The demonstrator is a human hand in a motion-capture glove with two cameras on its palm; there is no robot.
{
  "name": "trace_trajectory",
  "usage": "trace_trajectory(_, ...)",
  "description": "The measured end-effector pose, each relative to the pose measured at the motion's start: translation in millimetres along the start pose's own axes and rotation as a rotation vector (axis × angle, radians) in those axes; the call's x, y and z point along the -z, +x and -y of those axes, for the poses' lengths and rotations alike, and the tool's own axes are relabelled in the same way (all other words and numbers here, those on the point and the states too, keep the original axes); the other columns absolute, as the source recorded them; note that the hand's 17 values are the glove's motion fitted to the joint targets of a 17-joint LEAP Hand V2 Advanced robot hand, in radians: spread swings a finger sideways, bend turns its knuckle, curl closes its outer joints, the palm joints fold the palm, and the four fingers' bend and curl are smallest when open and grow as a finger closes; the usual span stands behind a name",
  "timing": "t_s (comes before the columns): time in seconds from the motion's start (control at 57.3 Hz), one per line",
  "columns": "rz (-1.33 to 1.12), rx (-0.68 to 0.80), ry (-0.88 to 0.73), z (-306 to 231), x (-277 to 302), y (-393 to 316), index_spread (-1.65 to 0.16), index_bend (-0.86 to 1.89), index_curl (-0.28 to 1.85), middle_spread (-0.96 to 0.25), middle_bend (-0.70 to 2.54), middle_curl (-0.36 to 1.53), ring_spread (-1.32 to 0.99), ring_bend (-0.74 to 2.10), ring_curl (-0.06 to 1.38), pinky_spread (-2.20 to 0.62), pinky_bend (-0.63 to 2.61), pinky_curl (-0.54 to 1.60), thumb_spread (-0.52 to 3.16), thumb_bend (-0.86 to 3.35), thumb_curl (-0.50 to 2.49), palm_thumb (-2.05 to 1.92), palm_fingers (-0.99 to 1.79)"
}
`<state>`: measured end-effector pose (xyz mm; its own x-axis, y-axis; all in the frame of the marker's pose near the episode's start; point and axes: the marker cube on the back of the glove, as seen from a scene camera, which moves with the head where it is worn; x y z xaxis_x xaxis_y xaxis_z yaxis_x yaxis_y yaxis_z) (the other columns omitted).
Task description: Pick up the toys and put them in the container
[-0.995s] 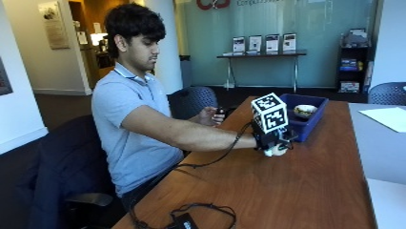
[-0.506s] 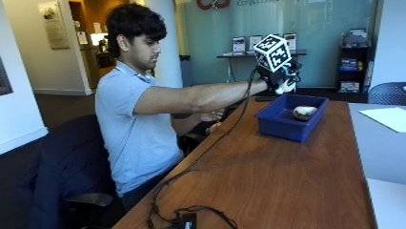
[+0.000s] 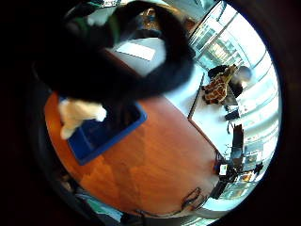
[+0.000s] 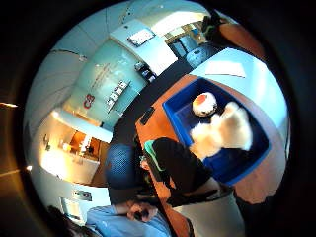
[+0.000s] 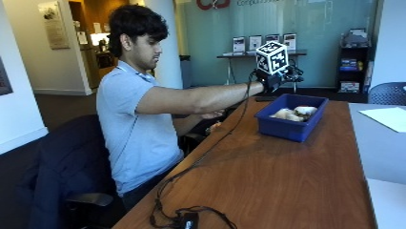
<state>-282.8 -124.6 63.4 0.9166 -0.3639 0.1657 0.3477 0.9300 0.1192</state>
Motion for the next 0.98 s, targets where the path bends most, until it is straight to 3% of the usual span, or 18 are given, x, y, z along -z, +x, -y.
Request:
trace_trajectory(0.227,-0.002,-0.036,-0.029,-41,-1,44,-0.34,0.34,0.6,-0.08,0.46,0.49,-0.19,0.41,0.51,-0.05,0.77,0.57,1.27,-0.05,0.26,-0.07,-0.09)
trace_trajectory(0.751,-0.062,-0.193,-0.023,-129,27,157,-0.36,0.23,0.5,-0.08,0.32,0.42,-0.17,0.29,0.43,0.03,0.61,0.43,1.31,-0.05,0.21,-0.07,0.05)
trace_trajectory(0.978,-0.013,-0.27,-0.047,-177,0,196,-0.36,0.2,0.47,-0.08,0.28,0.41,-0.18,0.28,0.42,0.04,0.58,0.4,1.33,-0.04,0.2,-0.06,0.08)
